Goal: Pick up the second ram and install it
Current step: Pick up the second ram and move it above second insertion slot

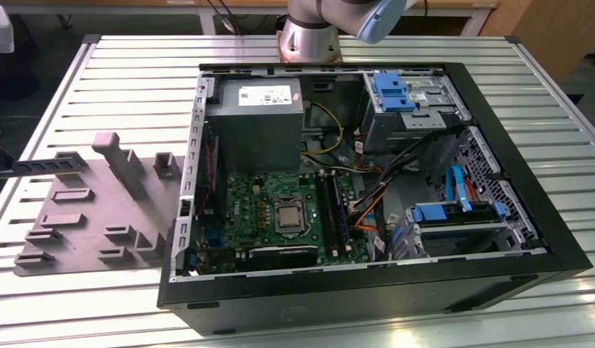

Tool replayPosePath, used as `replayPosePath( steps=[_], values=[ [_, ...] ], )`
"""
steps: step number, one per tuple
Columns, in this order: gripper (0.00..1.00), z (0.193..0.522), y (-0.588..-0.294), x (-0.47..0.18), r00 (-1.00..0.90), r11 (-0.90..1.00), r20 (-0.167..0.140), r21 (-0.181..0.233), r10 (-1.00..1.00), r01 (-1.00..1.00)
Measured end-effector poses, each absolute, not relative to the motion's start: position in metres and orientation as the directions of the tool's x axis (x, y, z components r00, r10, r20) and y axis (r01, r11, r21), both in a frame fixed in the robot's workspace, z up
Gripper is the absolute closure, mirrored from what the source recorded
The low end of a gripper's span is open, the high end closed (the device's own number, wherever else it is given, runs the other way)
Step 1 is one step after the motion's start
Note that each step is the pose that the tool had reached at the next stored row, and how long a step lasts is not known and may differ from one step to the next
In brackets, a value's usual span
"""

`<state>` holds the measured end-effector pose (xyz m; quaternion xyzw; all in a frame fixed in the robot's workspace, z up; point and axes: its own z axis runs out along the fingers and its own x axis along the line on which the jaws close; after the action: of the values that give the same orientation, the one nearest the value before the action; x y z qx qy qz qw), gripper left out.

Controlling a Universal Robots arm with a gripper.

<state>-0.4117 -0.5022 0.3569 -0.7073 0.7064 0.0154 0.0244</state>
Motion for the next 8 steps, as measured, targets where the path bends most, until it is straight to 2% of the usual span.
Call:
replayPosePath(
  steps=[8],
  values=[
    [0.89, 0.3627, -0.5021, -0.4118, 0.002, -0.001, -0.059, -0.013, -0.998, -1.000]
  ],
)
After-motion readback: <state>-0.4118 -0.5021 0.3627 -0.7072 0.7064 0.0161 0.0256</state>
